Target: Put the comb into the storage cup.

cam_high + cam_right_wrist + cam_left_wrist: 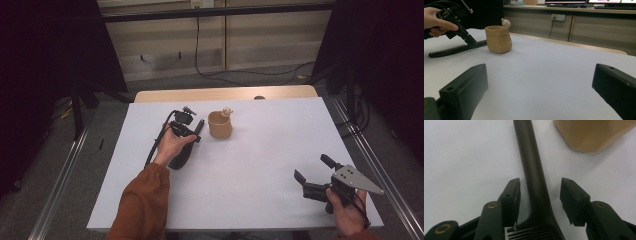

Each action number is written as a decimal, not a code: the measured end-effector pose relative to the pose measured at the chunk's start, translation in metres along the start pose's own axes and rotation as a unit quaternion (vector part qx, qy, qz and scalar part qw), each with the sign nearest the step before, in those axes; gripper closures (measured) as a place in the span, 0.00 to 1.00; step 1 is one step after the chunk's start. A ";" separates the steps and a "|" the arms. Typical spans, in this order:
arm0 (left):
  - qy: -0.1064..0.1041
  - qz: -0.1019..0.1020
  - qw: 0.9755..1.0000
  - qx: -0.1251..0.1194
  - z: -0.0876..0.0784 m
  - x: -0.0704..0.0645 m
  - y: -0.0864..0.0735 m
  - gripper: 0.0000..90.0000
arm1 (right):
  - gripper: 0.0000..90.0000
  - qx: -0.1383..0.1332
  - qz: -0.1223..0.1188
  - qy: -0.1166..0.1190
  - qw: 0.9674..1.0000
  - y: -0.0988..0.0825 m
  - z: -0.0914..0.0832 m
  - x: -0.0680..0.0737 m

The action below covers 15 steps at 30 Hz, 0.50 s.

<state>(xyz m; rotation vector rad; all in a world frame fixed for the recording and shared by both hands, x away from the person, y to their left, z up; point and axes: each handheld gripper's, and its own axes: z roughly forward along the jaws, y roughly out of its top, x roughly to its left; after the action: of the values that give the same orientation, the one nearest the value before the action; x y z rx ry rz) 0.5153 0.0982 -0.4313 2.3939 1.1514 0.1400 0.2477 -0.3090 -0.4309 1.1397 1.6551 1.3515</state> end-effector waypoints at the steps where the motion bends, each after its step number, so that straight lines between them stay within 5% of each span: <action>1: 0.001 0.001 1.000 0.003 0.000 0.000 0.000 0.58 | 0.00 0.000 0.000 0.000 1.000 0.000 0.000 0.000; 15: 0.007 0.009 1.000 0.005 0.000 -0.002 0.001 0.67 | 0.00 0.001 -0.001 0.000 1.000 0.000 0.000 0.000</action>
<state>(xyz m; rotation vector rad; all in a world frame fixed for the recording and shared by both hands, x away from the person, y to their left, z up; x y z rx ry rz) 0.5147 0.0964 -0.4311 2.4161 1.1405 0.1585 0.2478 -0.3092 -0.4310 1.1385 1.6576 1.3489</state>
